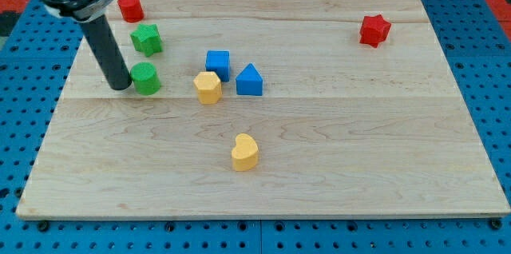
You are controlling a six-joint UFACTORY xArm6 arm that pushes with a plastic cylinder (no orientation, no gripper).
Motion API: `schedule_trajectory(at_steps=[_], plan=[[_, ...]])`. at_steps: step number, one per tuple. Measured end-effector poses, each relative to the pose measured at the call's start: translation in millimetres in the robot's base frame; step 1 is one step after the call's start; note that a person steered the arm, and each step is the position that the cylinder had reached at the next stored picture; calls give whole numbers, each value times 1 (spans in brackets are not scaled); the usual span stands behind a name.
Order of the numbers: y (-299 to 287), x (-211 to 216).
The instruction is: Push the green star closer to the green circle
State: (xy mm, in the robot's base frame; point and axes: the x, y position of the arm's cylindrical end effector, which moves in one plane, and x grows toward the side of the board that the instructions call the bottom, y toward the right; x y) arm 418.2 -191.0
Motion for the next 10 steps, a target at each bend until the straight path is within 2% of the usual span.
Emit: schedule_trajectory(at_steps=[1, 3, 4, 5, 8, 9, 10], plan=[[44, 0], [-64, 6], [-99, -16], [-107, -24], [-108, -37], [-86, -90], [-41, -103]])
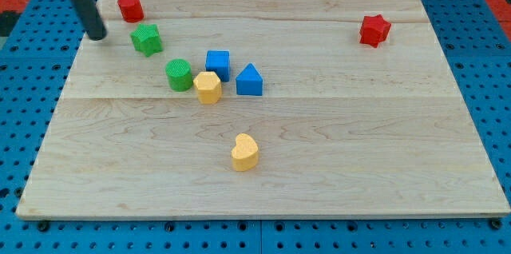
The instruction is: Push the green star closer to the green circle
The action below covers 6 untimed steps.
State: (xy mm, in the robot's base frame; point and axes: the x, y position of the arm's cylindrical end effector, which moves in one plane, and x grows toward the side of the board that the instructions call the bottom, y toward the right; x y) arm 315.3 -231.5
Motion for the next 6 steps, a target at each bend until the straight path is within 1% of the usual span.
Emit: schedule_trajectory(at_steps=[1, 2, 4, 5, 6], plan=[[67, 0], [106, 13], [110, 12], [33, 5], [-25, 60]])
